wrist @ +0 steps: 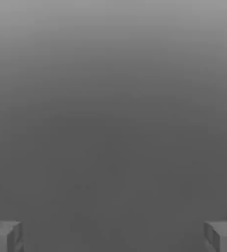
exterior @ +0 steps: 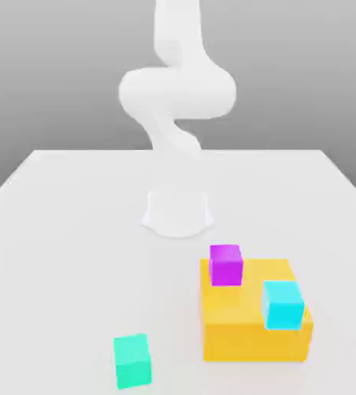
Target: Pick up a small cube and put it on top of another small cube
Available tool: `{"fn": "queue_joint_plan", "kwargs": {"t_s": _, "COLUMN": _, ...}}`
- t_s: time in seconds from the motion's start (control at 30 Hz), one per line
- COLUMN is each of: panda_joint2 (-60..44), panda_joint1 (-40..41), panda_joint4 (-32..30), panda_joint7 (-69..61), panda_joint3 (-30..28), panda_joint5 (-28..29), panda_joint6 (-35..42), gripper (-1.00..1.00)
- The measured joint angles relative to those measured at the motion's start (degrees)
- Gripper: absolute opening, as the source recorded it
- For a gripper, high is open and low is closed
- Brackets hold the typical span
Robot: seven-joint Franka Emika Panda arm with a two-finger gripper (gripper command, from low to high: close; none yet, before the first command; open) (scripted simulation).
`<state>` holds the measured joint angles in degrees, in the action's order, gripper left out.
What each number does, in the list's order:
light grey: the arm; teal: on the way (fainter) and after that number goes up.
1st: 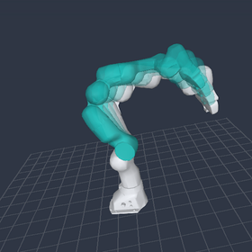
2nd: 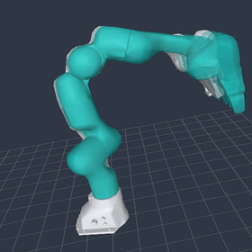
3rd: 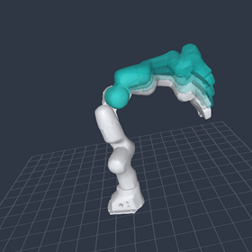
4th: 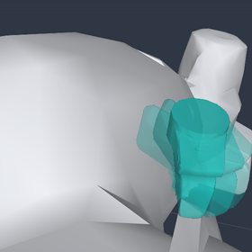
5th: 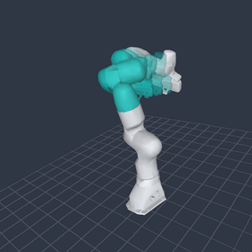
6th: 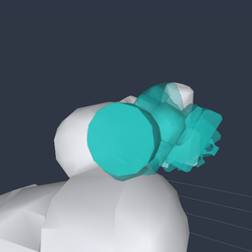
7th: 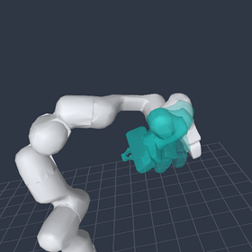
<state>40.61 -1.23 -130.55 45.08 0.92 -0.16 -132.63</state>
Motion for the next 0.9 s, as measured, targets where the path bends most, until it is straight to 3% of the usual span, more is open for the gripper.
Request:
{"fn": "queue_joint_plan", "kwargs": {"t_s": 0.43, "panda_joint2": -27.3, "panda_joint1": -5.6, "panda_joint4": 6.5, "panda_joint7": -2.6, "panda_joint3": 6.4, "panda_joint5": 1.0, "panda_joint6": -4.3, "gripper": 0.0}}
{"fn": "queue_joint_plan", "kwargs": {"t_s": 0.9, "panda_joint2": -56.7, "panda_joint1": -14.3, "panda_joint4": 13.4, "panda_joint7": -1.4, "panda_joint3": 11.3, "panda_joint5": 7.7, "panda_joint6": -8.6, "gripper": 0.0}}
